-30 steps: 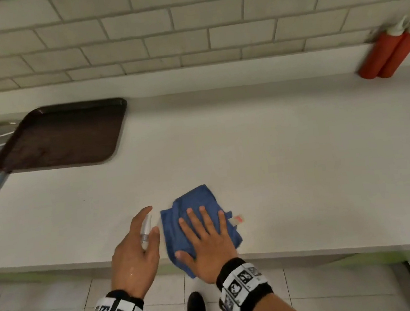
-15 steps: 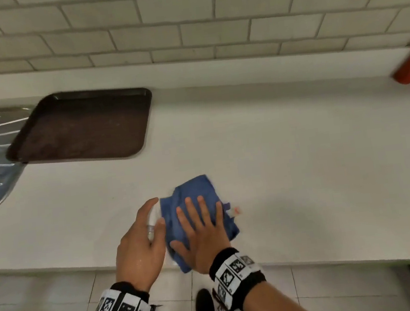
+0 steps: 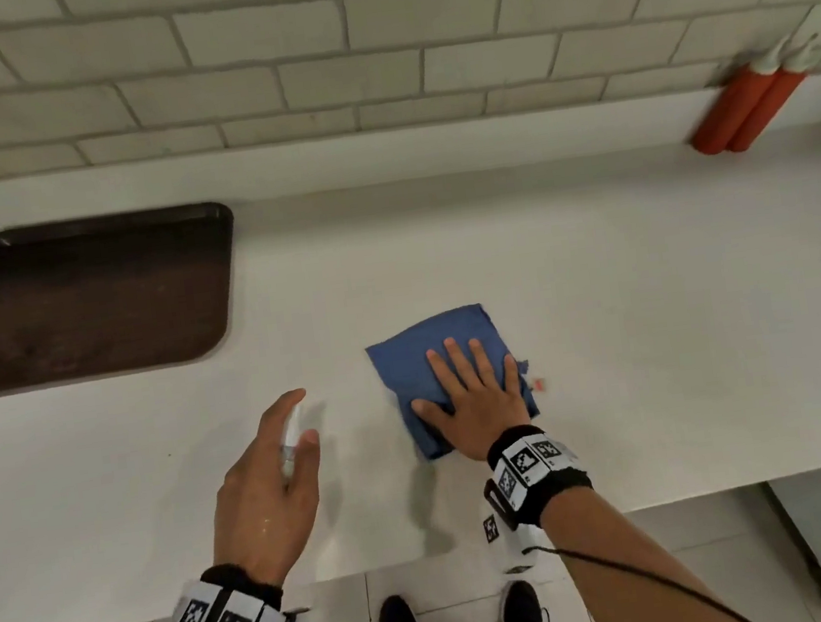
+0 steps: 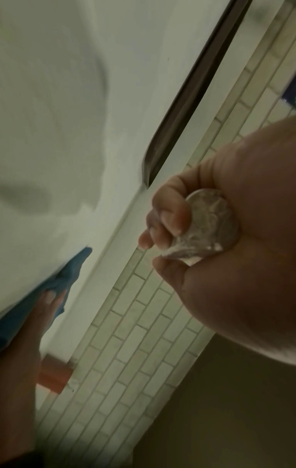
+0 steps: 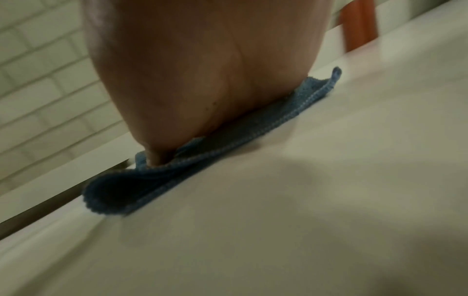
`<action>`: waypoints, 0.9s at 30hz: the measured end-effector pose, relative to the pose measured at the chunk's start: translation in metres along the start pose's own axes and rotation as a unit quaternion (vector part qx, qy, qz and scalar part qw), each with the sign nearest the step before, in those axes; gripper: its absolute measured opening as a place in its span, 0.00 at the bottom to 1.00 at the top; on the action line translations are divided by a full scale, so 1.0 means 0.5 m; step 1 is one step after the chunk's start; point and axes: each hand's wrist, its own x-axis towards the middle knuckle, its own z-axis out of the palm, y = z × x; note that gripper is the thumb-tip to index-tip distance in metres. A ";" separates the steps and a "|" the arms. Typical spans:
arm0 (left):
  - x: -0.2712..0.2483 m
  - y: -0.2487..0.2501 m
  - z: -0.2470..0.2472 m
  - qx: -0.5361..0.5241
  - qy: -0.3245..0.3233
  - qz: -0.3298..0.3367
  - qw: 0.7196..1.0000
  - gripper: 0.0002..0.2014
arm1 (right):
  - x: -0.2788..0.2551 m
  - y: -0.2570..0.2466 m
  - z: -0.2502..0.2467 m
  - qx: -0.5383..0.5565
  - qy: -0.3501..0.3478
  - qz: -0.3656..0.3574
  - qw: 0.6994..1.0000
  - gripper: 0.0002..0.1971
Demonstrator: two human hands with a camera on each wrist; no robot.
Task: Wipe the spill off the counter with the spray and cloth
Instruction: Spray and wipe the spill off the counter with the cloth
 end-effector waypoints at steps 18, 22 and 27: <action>-0.083 0.085 0.121 0.012 -0.028 -0.012 0.999 0.22 | -0.206 0.136 0.057 0.025 0.056 0.077 0.995 0.40; -0.067 0.101 0.133 0.006 -0.021 -0.004 1.000 0.20 | -0.227 0.059 0.072 -0.018 0.047 -0.071 0.996 0.37; -0.076 0.081 0.110 0.027 -0.026 -0.011 0.999 0.14 | -0.159 0.138 0.042 -0.012 0.022 -0.035 0.999 0.40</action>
